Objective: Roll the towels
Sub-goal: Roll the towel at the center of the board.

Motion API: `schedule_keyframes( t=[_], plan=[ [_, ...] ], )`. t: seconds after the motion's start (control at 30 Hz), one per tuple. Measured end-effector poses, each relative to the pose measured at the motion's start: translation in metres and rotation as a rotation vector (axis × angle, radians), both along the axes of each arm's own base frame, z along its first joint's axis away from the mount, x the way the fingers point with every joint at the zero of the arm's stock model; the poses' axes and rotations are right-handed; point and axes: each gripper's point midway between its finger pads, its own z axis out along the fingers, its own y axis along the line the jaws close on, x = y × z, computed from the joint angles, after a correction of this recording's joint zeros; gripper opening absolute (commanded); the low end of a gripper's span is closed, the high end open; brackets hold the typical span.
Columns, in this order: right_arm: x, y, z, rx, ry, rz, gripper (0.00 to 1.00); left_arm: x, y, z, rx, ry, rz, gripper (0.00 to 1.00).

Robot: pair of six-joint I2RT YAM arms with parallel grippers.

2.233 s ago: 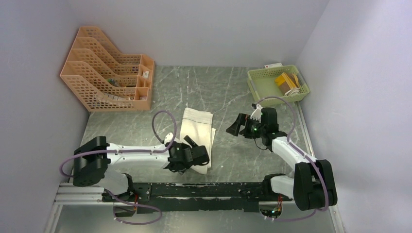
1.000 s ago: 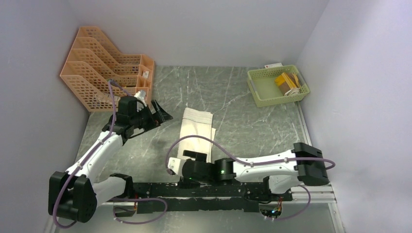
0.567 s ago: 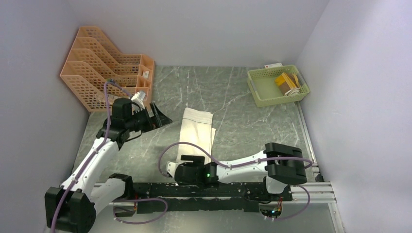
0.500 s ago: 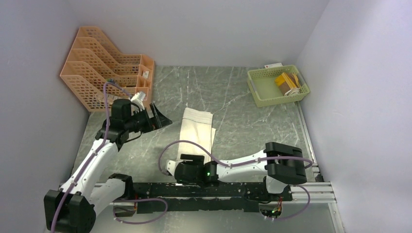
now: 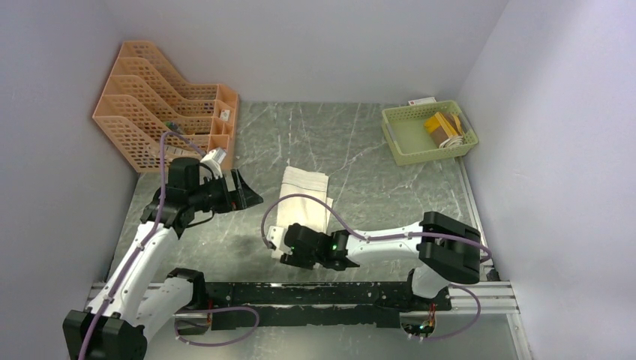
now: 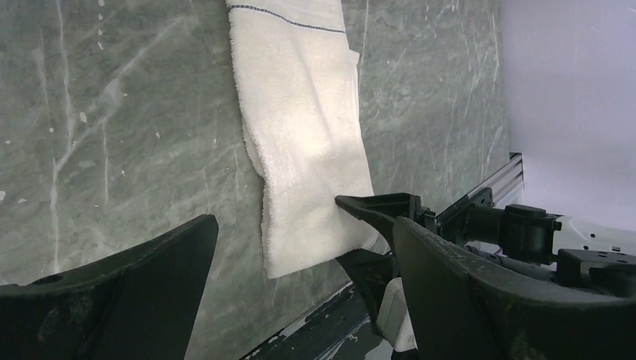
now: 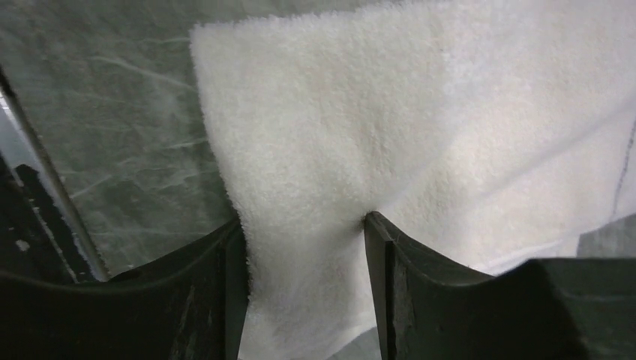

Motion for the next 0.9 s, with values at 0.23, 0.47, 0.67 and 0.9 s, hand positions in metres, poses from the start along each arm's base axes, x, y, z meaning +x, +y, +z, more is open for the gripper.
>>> schedule_keyframes(
  t=[0.23, 0.47, 0.67, 0.9],
  plan=[
    [-0.016, 0.011, -0.004, 0.038, 0.145, 0.096, 0.33, -0.002, -0.002, 0.005, 0.000, -0.011, -0.035, 0.99],
    [-0.015, 0.006, 0.002, 0.125, 0.412, 0.146, 0.24, -0.008, -0.008, 0.011, -0.017, -0.043, -0.094, 0.99],
    [-0.004, 0.002, 0.020, 0.275, 0.678, 0.131, 0.17, -0.019, -0.013, 0.024, -0.047, -0.104, -0.164, 0.93],
    [-0.019, 0.009, 0.012, 0.351, 1.018, 0.180, 0.14, -0.030, -0.020, 0.036, -0.062, -0.212, -0.272, 0.92]
  ],
)
